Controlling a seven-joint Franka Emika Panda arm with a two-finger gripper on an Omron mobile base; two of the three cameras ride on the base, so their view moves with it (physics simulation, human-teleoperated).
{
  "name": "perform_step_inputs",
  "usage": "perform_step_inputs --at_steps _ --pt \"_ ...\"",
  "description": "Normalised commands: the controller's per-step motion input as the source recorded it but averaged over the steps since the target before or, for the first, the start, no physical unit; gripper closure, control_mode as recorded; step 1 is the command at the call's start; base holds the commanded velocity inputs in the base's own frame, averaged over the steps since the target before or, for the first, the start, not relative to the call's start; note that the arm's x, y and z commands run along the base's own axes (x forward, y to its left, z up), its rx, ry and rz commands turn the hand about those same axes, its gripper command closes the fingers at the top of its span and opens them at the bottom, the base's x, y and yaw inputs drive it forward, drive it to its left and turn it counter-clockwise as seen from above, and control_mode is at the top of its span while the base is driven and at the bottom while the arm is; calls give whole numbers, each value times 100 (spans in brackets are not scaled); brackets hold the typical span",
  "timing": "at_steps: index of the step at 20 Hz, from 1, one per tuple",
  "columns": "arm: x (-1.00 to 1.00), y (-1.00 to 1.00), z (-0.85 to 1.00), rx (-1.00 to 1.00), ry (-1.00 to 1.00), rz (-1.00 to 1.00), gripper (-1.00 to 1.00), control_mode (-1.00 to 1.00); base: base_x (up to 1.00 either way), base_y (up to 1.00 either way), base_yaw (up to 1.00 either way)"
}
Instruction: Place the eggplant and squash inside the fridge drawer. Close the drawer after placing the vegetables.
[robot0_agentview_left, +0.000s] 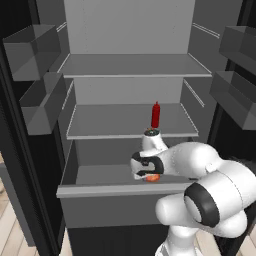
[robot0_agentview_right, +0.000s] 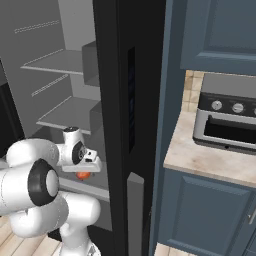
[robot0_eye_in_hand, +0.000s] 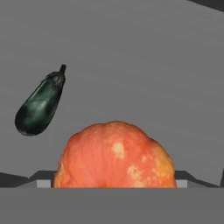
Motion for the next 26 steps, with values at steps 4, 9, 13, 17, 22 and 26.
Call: perform_step_inputs --at_steps 4,9,13,17,22,26 --pt "12 8 -78 -9 5 0 100 -100 0 0 0" --pt "1 2 -55 -2 3 0 100 -100 0 0 0" --pt "-4 4 -44 -4 2 0 -100 -100 0 0 0" --pt "-51 0 3 0 -10 0 -100 -100 0 0 0" --pt "-28 8 62 0 -15 0 -100 -100 0 0 0" --pt "0 24 99 -7 -5 0 -100 -100 0 0 0"
